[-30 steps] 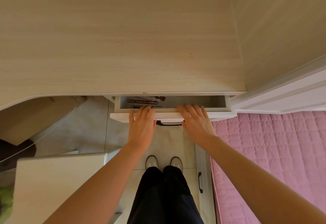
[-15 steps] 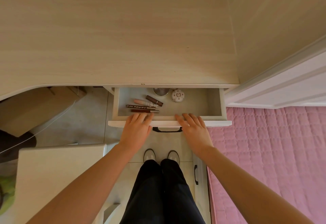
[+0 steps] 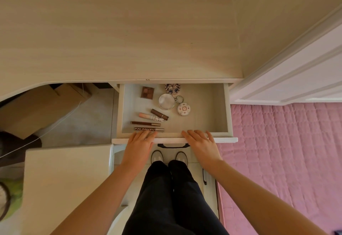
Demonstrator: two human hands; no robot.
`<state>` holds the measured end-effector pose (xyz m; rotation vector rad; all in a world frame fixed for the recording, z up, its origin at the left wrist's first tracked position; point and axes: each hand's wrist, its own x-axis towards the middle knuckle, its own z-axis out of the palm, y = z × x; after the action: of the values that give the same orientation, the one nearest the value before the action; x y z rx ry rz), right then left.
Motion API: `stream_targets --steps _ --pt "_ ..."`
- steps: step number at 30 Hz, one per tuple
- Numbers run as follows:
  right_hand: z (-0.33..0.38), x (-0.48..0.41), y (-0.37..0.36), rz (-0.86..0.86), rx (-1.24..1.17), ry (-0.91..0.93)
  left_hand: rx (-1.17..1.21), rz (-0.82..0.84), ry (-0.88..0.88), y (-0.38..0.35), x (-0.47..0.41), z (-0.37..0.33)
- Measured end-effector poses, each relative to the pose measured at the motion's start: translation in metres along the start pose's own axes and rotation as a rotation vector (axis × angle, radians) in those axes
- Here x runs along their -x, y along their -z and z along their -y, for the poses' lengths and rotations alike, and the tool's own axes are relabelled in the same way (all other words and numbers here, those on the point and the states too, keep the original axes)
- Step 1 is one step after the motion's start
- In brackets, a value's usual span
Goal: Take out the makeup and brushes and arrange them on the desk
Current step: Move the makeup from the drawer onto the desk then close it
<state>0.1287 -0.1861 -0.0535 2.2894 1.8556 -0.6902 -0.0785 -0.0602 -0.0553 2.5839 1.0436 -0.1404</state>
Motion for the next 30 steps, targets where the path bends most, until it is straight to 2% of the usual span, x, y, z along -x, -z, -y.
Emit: stream_targets --steps 7,13,21,30 --pt "-0.002 0.024 -0.009 0.053 -0.020 0.047 0.041 -0.053 0.010 -0.013 0.030 -0.012" --pt "-0.003 0.030 -0.012 0.051 -0.075 0.057 0.065 0.010 0.046 -0.015 0.039 -0.014" --pt "-0.003 0.011 0.000 0.058 -0.334 -0.087 0.119 0.022 0.125 -0.004 0.016 -0.013" --pt "-0.017 -0.044 0.008 0.062 -0.393 -0.200 0.156 0.100 0.172 -0.005 -0.058 -0.001"
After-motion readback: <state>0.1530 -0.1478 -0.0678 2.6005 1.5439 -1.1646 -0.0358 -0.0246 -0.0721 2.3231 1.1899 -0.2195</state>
